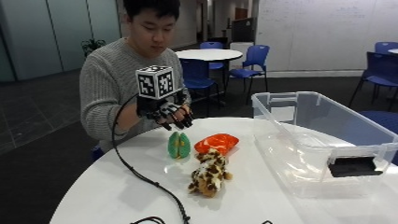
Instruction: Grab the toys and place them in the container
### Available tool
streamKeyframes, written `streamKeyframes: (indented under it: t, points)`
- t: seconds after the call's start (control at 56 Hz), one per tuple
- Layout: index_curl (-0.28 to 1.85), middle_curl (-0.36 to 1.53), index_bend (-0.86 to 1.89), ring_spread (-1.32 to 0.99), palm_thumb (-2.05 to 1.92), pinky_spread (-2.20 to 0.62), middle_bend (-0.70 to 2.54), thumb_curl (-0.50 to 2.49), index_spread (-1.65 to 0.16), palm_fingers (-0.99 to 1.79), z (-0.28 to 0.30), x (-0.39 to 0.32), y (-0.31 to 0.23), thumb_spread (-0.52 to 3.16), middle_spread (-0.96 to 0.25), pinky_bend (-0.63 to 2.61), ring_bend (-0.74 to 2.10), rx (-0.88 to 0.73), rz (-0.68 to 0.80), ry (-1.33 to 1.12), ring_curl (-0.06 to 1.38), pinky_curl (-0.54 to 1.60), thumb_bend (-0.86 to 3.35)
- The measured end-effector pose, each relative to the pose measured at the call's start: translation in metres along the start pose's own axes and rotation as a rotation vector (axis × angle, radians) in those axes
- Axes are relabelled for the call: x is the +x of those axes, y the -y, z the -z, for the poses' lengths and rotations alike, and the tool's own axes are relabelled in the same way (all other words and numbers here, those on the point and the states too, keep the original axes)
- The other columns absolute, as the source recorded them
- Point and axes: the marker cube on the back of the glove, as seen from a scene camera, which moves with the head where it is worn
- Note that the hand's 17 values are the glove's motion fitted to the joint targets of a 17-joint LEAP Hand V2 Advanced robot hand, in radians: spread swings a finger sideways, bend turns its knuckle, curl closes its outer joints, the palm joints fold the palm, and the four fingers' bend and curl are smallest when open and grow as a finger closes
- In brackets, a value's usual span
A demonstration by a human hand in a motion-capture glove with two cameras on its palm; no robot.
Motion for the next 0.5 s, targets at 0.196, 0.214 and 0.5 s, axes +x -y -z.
streamKeyframes:
  t: [0.196, 0.214, 0.5]
  points:
    - [0.28, 0.34, 0.16, -0.27, 0.07, 0.01, 0.40, 0.27, -0.35, 0.29, -0.024, 0.004, 0.004, 1.39, -0.25, 0.52, 0.41, -0.116, -0.052, -0.016, 0.19, 0.29, 0.03]
    - [0.28, 0.35, 0.16, -0.27, 0.07, 0.01, 0.41, 0.27, -0.35, 0.29, -0.027, 0.003, 0.004, 1.38, -0.25, 0.51, 0.41, -0.124, -0.057, -0.017, 0.19, 0.29, 0.02]
    - [0.30, 0.44, 0.16, -0.27, 0.07, 0.01, 0.65, 0.29, -0.34, 0.37, -0.086, -0.010, 0.001, 1.31, -0.26, 0.45, 0.42, -0.230, -0.114, -0.106, 0.20, 0.29, -0.01]
